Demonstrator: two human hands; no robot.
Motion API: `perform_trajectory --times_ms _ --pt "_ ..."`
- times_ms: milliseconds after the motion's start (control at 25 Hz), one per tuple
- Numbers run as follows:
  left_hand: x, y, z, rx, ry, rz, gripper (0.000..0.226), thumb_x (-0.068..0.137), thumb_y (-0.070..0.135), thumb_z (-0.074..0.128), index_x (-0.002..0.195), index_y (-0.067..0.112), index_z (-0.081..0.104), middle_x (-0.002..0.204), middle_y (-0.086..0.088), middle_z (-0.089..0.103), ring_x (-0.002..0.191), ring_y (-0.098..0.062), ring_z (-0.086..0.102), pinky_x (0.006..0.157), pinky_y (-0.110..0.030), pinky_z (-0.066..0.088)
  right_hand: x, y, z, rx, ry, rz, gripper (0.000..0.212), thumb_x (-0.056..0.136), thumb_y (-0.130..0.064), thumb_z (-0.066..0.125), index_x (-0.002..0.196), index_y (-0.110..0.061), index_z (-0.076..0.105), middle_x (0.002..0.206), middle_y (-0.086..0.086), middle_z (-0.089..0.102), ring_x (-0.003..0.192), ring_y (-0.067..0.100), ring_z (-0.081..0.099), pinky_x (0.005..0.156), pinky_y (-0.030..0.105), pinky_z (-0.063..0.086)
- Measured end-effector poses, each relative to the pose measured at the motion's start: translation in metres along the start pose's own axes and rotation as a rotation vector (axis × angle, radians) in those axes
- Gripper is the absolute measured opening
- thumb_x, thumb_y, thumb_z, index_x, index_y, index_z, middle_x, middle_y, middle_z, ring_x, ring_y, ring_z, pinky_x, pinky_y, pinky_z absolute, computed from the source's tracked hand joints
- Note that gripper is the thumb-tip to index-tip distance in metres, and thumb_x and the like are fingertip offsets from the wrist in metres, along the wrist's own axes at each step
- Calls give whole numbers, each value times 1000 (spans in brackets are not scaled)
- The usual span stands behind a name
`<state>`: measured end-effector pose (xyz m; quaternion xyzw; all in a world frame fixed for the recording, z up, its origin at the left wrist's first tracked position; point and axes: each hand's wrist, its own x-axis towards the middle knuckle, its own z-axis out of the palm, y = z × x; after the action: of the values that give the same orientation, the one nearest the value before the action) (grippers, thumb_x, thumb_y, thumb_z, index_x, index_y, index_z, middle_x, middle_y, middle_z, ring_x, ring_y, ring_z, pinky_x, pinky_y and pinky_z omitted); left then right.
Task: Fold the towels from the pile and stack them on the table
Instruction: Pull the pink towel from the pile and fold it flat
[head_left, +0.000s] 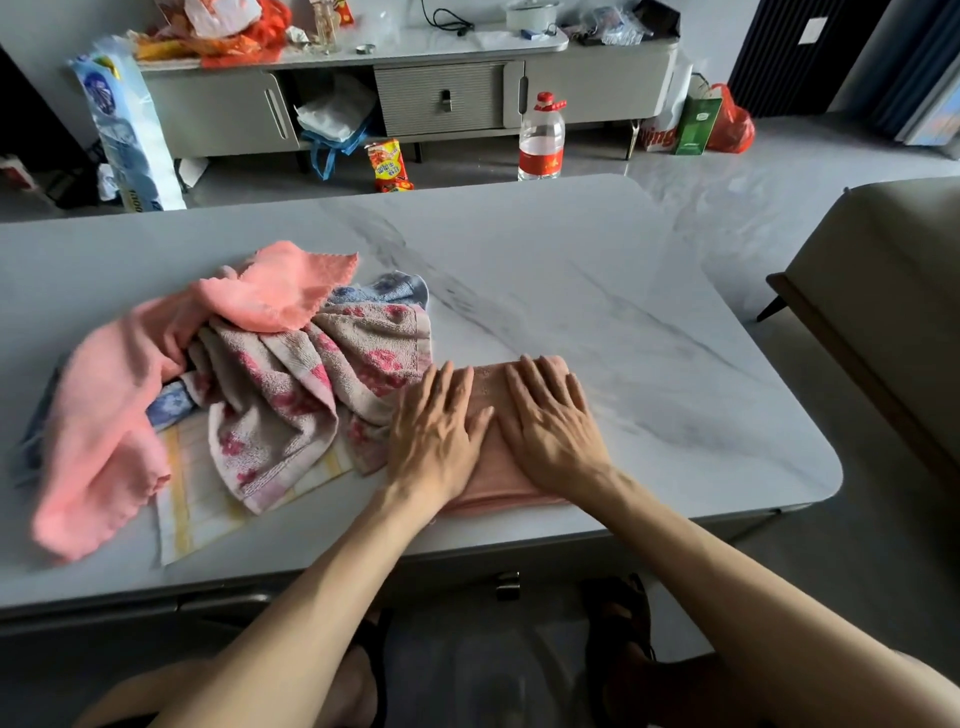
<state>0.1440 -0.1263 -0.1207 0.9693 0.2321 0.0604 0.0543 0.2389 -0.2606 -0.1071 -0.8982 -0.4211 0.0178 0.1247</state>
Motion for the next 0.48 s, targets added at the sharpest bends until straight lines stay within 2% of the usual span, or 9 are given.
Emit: perform_trajectory --times_ms 80,200,360,440,480 --pt "3 0 -2 -10 0 0 78 89 61 2 154 22 20 162 -4 20 150 -21 13 122 -44 12 0 10 0 74 -63 93 73 97 -60 26 155 -17 16 164 8 4 151 30 0 122 44 6" --pt "2 0 -3 -8 -17 2 79 89 62 1 154 21 18 162 -6 21 150 -23 14 122 -44 12 0 19 0 149 -108 174 82 92 -68 26 156 -22 5 164 6 -9 151 24 -5 123 41 3" --pt "11 -2 -17 6 -89 29 77 91 65 5 152 20 22 157 -7 32 146 -24 23 120 -45 16 -1 16 -6 240 -125 169 78 95 -65 29 156 -23 7 164 8 -8 151 21 -1 122 36 2" --pt "30 -7 -31 -41 -184 27 64 96 62 24 144 20 35 146 -7 46 135 -26 39 112 -45 29 2 19 -13 389 -94 191 71 96 -54 43 154 -22 18 162 11 9 149 25 15 118 35 13" --pt "45 -12 -39 -69 -249 22 59 96 59 34 137 19 42 139 -9 52 126 -27 47 102 -42 37 6 23 -18 501 -53 236 70 94 -46 54 151 -21 24 156 13 22 143 28 28 114 34 22"
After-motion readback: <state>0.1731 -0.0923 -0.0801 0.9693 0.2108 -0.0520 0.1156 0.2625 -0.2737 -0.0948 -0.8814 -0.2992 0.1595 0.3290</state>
